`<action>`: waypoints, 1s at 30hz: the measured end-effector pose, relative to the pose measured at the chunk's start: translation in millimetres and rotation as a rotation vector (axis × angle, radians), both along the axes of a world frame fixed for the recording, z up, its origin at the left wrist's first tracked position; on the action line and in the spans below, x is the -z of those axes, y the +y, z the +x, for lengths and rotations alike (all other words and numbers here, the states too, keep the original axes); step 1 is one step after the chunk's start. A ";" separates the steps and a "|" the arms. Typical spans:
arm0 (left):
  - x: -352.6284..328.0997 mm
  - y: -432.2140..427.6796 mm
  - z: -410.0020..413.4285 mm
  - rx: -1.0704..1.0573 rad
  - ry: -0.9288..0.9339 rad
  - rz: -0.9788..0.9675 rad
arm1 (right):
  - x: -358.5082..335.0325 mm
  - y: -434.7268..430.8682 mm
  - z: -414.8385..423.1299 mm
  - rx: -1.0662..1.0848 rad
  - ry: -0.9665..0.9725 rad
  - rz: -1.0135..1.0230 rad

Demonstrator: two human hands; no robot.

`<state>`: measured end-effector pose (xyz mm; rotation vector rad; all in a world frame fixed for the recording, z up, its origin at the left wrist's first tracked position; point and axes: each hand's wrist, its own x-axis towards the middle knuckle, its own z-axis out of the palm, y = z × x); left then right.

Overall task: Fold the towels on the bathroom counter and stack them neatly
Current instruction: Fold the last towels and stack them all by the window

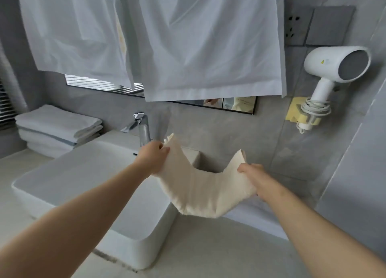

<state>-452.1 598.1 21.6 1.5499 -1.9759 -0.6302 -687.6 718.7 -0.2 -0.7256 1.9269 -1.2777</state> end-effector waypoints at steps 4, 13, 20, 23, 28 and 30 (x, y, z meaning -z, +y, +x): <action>-13.0 2.6 52.4 -0.094 -0.031 -0.030 | -10.2 -17.1 50.0 -0.085 0.012 -0.059; -18.3 -0.1 199.2 -0.246 0.038 -0.037 | -29.2 -57.3 192.8 -0.260 -0.022 -0.112; -20.0 -3.8 345.6 -0.388 0.056 -0.055 | -37.5 -86.1 339.8 -0.408 -0.052 -0.088; -16.3 -5.2 405.5 -0.441 0.048 -0.062 | -35.4 -97.2 399.2 -0.473 -0.074 -0.080; -10.8 -15.3 488.4 -0.498 0.011 -0.045 | -28.5 -117.3 482.6 -0.568 -0.072 -0.048; -6.7 -23.2 514.0 -0.520 -0.002 -0.042 | -26.7 -127.6 509.6 -0.595 -0.072 -0.033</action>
